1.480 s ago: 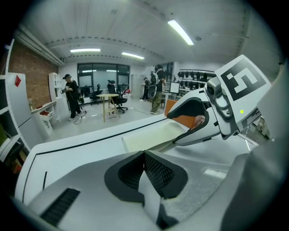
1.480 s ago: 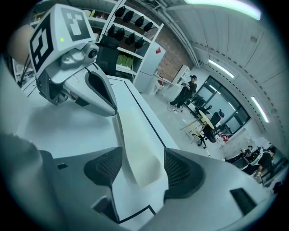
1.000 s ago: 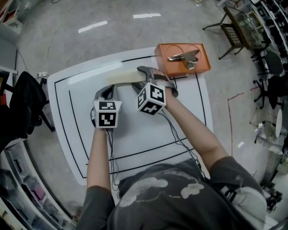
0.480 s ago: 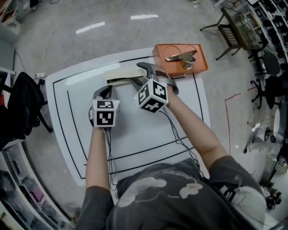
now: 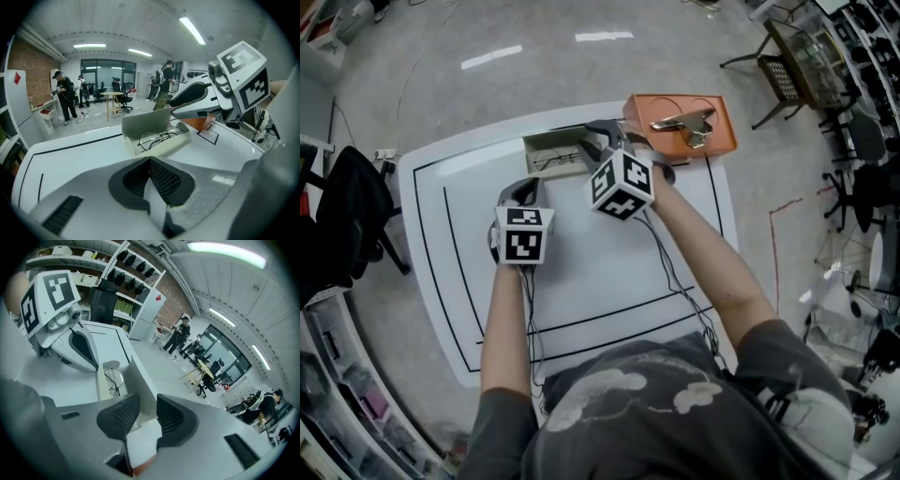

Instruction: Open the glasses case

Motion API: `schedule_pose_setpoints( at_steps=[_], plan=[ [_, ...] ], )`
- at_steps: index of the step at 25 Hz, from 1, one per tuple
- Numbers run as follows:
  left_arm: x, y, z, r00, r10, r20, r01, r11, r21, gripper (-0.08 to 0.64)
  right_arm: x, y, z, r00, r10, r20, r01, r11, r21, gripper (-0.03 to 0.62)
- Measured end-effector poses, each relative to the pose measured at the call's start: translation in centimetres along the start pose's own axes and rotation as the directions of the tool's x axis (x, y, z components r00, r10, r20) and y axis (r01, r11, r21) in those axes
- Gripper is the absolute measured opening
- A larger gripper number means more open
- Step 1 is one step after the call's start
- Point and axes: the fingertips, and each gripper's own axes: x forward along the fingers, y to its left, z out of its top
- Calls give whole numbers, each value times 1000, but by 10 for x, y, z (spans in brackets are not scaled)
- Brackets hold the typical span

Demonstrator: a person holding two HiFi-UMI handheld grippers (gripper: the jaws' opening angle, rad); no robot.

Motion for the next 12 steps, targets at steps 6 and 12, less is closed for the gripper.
schedule_pose_setpoints(
  at_steps=[6, 12],
  plan=[
    [-2, 0, 1, 1000, -3, 13, 3, 1000, -22, 3, -9, 1, -1, 1000, -3, 20, 1, 997, 74, 104],
    [-32, -3, 10, 996, 31, 87, -22, 994, -103, 3, -47, -5, -7, 996, -54, 66, 47, 994, 104, 23]
  ],
)
